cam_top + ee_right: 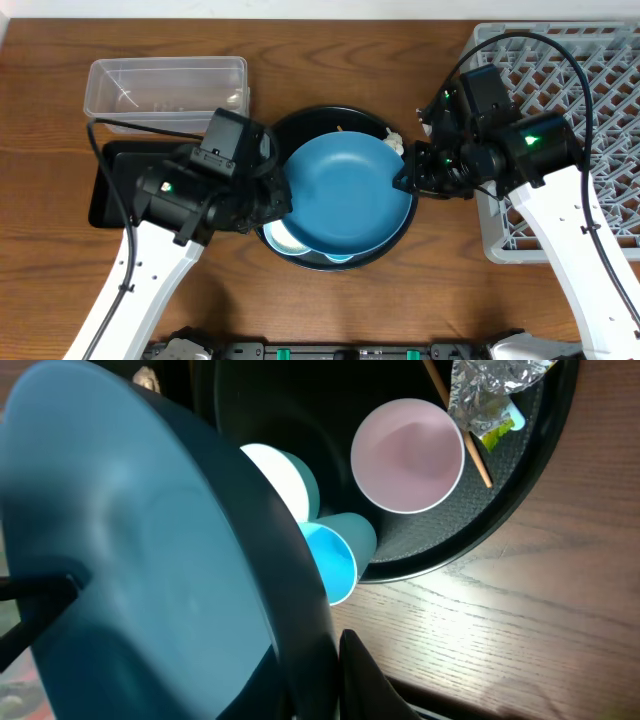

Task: Sort waste into correct bins and load items into the dishwasher rack
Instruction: 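Grasp the blue plate rim with the right gripper from the left gripper, then carry the blue plate with the right gripper toward the dish rack, then lower the blue plate upright into the rack and open the right gripper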

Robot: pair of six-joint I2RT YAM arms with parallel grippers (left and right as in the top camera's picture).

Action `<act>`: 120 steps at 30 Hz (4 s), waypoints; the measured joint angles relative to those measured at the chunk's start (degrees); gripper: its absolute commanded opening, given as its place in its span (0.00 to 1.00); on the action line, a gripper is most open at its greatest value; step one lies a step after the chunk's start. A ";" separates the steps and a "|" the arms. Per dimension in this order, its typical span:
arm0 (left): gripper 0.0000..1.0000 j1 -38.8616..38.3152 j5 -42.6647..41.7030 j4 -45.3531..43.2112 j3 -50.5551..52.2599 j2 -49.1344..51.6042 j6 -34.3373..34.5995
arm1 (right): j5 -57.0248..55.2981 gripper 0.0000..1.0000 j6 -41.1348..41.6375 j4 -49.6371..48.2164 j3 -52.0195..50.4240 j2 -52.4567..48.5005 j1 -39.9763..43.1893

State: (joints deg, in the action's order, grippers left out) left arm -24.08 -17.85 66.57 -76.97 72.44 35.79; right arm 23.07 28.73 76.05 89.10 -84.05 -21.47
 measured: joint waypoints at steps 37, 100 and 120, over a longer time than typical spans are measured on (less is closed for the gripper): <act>0.75 0.50 0.81 -4.96 -0.09 0.66 0.61 | -6.19 0.01 -0.46 5.03 6.51 -0.39 5.97; 0.98 10.27 15.23 6.71 -2.47 -7.72 0.39 | -90.01 0.01 -38.77 -69.77 11.41 -22.53 42.14; 0.98 10.27 15.26 6.73 -2.47 -7.72 0.42 | -101.55 0.01 -63.95 -83.14 11.67 -35.45 49.18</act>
State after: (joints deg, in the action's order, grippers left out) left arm -13.80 -2.59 73.30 -79.44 64.73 36.21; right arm -78.48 -35.22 -7.09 100.77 -119.50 27.70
